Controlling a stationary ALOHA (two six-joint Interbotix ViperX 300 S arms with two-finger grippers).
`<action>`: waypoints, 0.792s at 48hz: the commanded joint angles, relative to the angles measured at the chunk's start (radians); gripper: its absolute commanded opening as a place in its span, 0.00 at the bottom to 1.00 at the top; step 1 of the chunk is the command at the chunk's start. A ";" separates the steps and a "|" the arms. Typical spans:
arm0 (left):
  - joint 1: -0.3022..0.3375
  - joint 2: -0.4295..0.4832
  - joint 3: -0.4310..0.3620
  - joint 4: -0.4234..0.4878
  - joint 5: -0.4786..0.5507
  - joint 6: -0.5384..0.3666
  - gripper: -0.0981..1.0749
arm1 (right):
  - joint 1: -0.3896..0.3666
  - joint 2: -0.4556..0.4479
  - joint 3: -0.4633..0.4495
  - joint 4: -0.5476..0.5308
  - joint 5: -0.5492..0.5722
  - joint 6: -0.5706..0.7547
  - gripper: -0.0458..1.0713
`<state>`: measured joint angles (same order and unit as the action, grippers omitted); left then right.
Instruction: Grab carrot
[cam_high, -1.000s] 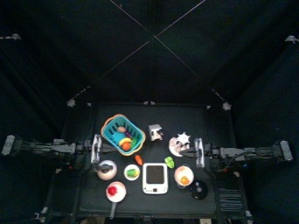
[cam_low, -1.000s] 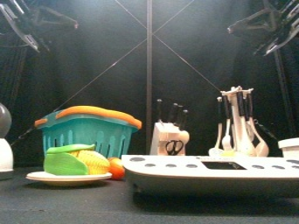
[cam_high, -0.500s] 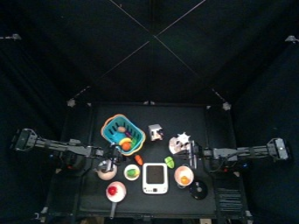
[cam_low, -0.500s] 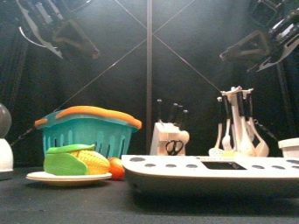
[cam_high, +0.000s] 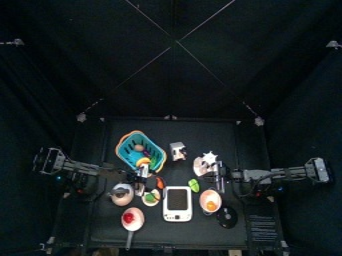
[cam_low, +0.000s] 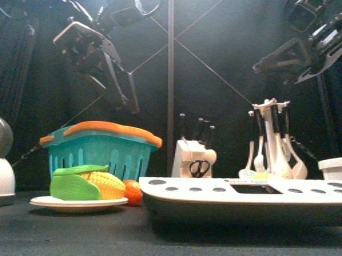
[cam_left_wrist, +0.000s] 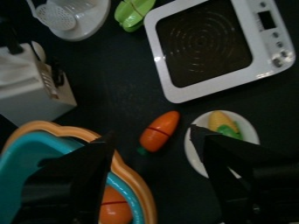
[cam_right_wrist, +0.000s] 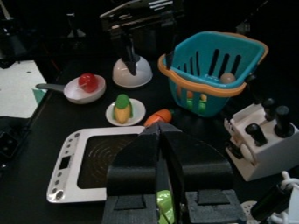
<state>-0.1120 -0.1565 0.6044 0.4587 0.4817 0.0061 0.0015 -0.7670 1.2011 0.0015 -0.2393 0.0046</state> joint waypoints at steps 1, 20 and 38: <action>-0.008 0.041 -0.057 0.060 0.040 -0.002 0.96 | 0.002 -0.003 -0.009 0.005 0.015 0.006 0.05; -0.067 0.261 -0.236 0.132 0.336 0.029 0.94 | 0.002 -0.028 -0.005 0.005 0.087 0.026 0.05; -0.067 0.281 -0.236 0.015 0.308 0.144 0.93 | 0.002 -0.041 -0.003 0.005 0.118 0.026 0.05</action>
<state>-0.1810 0.1289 0.3896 0.4955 0.8053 0.1365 0.0015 -0.8115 1.2057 0.0046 -0.1166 0.0307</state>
